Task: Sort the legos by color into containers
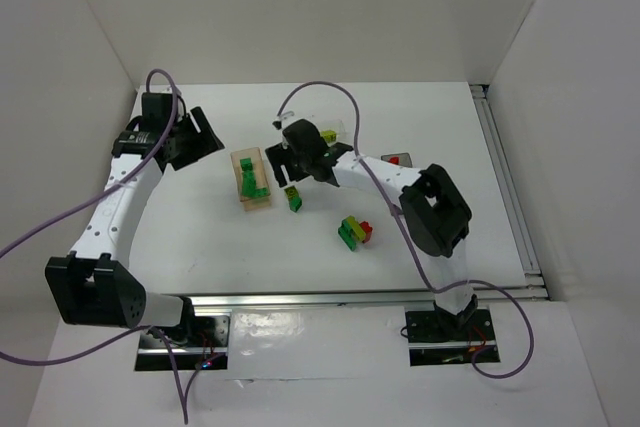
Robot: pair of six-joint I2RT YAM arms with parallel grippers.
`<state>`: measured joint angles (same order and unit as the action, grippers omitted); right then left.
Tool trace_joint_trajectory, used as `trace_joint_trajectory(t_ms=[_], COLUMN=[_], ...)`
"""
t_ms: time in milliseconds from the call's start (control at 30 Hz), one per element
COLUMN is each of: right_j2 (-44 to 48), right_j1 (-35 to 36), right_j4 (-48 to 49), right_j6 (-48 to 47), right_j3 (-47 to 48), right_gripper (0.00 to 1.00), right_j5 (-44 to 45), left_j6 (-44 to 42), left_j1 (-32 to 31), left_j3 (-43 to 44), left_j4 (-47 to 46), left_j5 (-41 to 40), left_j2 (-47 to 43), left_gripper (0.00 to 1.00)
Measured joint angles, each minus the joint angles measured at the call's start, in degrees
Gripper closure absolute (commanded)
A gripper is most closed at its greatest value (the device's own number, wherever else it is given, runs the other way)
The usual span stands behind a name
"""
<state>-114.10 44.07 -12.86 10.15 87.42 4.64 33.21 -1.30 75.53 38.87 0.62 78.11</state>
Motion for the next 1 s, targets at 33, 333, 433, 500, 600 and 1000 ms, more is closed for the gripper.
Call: trace_joint_trajectory(t_ms=[33, 333, 433, 500, 600, 1000], right_j2=[-1.66, -6.8, -8.09, -9.09, -10.51, -3.17], right_j1=[0.04, -0.17, 0.04, 0.26, 0.5, 0.02], right_j4=[-0.85, -6.88, -7.56, -7.87, -8.79, -5.81], right_j6=[-0.7, -3.28, -3.69, -3.63, -3.23, 1.68], right_j3=[0.92, 2.38, 3.54, 4.17, 5.68, 0.07], right_gripper=[0.19, 0.24, 0.33, 0.39, 0.45, 0.72], right_j5=[-1.09, -6.69, -7.43, -7.48, -7.3, 5.22], left_j6=[0.0, 0.0, 0.0, 0.0, -0.02, -0.04], left_j1=[0.0, 0.0, 0.0, 0.0, 0.0, 0.0], left_j3=[0.0, 0.0, 0.0, 0.0, 0.0, 0.0], left_j4=[0.0, -0.02, -0.02, -0.02, -0.02, -0.04], left_j5=[-0.33, -0.79, -0.76, -0.76, -0.76, -0.7], left_j2=[-0.28, -1.4, -1.38, -1.38, -1.38, -1.38], left_gripper=[0.21, 0.21, 0.21, 0.21, 0.21, 0.21])
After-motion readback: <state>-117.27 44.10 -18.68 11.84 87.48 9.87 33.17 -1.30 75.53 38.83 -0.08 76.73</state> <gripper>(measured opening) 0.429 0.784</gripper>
